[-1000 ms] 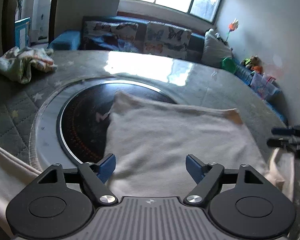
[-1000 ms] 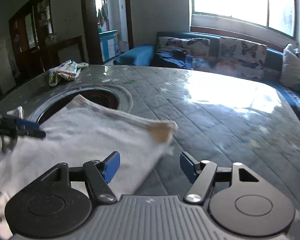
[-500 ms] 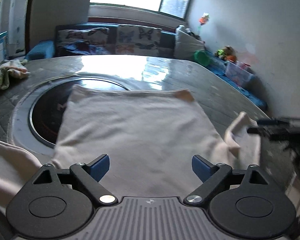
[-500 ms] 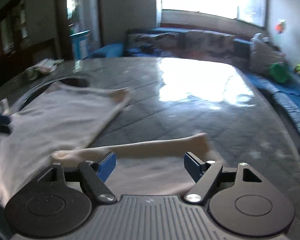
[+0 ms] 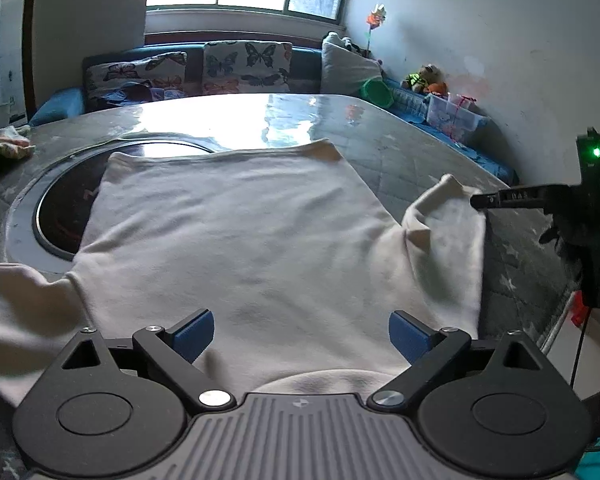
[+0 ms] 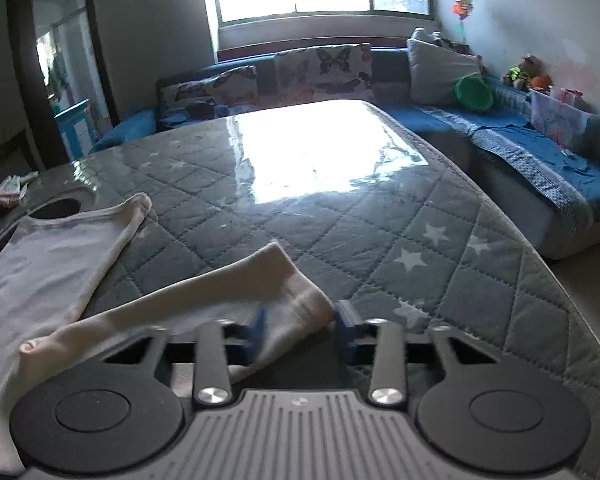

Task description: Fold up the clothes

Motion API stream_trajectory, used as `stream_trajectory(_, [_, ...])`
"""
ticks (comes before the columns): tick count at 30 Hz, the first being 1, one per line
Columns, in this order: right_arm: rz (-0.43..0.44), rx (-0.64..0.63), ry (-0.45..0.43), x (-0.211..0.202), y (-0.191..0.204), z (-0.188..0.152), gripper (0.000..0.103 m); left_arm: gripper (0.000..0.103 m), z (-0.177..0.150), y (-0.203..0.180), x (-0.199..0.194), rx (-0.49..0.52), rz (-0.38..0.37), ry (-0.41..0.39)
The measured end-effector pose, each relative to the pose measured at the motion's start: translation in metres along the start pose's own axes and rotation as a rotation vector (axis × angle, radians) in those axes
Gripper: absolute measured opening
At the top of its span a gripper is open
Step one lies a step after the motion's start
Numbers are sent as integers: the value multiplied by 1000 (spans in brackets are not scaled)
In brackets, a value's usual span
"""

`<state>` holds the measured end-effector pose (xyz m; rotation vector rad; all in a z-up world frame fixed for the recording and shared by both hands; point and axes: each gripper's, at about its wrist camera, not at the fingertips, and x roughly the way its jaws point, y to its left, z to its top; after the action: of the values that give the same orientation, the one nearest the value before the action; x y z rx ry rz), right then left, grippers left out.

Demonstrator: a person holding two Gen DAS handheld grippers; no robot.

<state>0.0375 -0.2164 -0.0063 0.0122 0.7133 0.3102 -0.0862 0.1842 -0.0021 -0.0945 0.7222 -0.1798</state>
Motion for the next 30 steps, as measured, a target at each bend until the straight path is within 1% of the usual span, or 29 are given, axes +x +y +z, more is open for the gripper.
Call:
stream_trajectory(1, [6, 18, -5, -1, -3, -1, 15, 97, 0, -2, 0, 5, 0, -1])
stream_trajectory(2, [11, 35, -12, -3, -5, -2, 13, 97, 1, -4, 0, 10, 0, -2])
stream_trajectory(5, [14, 71, -58, -14, -11, -1, 9, 99, 4, -9, -2, 24, -7, -20])
stream_trajectory(7, [13, 89, -95, -26, -14, 0, 9, 101, 6, -11, -4, 33, -10, -32])
stream_trajectory(9, [7, 96, -113, -34, -17, 0, 9, 101, 7, -14, -2, 40, -16, -36])
stream_trajectory(12, [-8, 103, -95, -35, -20, -5, 9, 101, 6, -20, 3, 50, -24, -28])
stream_trajectory(14, [-15, 116, -59, -31, -23, -11, 9, 101, 6, -24, 4, 61, -33, -23])
stream_trajectory(15, [-17, 128, -38, -28, -25, -15, 11, 102, 5, -26, 5, 67, -37, -21])
stream_trajectory(16, [-17, 144, -30, -27, -26, -18, 16, 102, 5, -28, 5, 72, -41, -20])
stream_trajectory(19, [-18, 169, -47, -30, -30, -23, 39, 103, 5, -32, 5, 79, -51, -19])
stream_trajectory(22, [-16, 177, -53, -29, -33, -23, 38, 103, 6, -38, 6, 86, -67, -23])
stream_trajectory(24, [-6, 180, -58, -27, -35, -24, 24, 103, 6, -42, 7, 92, -78, -19])
stream_trajectory(25, [1, 184, -60, -26, -36, -25, 13, 103, 6, -45, 9, 98, -81, -15])
stream_trajectory(27, [20, 223, -67, -29, -40, -26, 10, 103, 5, -48, 11, 106, -87, -8])
stream_trajectory(30, [-1, 231, -114, -47, -42, -29, 8, 103, 4, -50, 13, 108, -99, -1])
